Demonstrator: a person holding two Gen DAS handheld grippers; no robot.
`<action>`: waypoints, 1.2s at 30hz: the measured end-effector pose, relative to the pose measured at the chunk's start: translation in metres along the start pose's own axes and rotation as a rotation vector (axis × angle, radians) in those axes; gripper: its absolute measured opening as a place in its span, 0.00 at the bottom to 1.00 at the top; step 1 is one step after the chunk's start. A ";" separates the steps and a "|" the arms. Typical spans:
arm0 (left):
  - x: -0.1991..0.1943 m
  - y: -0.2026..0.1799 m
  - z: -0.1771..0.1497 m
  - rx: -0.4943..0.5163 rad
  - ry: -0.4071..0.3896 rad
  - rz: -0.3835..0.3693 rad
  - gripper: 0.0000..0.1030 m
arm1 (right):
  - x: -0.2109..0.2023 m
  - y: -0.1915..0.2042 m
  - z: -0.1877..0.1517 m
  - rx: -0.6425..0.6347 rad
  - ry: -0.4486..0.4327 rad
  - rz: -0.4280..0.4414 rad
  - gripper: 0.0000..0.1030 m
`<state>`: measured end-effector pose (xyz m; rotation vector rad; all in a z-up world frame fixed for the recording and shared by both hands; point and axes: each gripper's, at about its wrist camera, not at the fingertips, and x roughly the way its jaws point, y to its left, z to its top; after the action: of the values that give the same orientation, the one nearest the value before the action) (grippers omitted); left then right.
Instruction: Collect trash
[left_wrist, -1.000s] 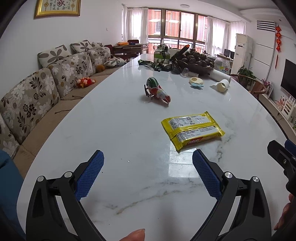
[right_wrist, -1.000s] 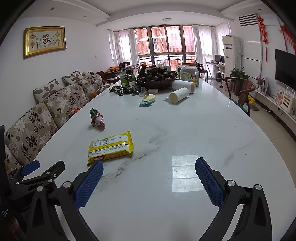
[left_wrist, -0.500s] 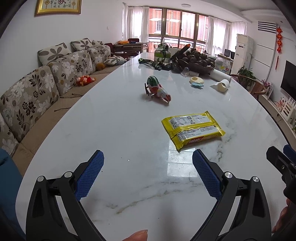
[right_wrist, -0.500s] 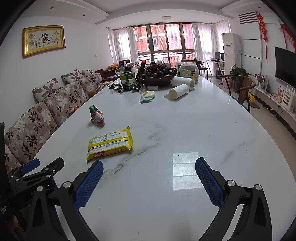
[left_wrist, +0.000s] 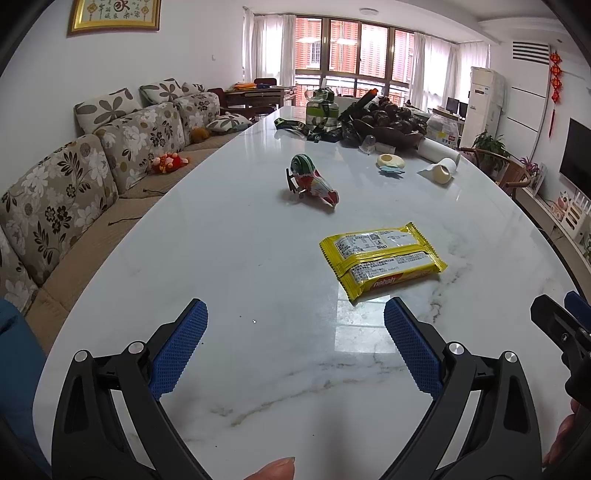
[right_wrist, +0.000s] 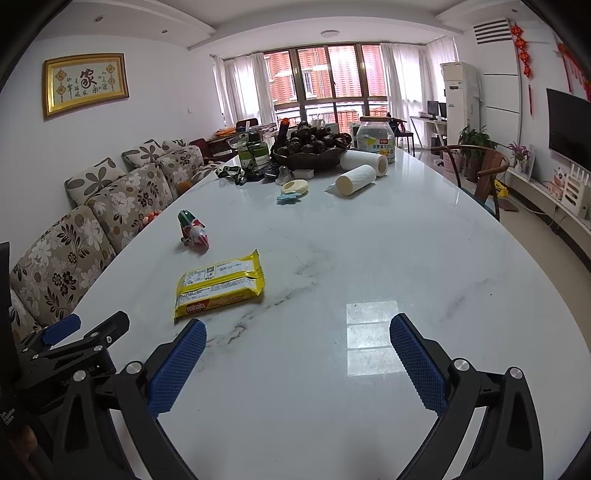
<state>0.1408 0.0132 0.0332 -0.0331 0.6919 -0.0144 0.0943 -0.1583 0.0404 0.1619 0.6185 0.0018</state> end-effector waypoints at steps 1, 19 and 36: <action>0.000 0.000 0.000 0.000 -0.001 0.002 0.91 | 0.000 0.000 0.000 -0.001 0.001 0.002 0.96; -0.002 -0.007 0.001 0.008 0.000 -0.021 0.91 | -0.002 -0.002 0.000 0.000 0.001 -0.001 0.96; 0.008 -0.005 -0.005 -0.027 0.043 -0.047 0.91 | -0.001 -0.006 -0.003 0.006 0.023 0.010 0.96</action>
<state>0.1437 0.0083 0.0249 -0.0751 0.7340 -0.0509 0.0916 -0.1635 0.0374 0.1705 0.6411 0.0113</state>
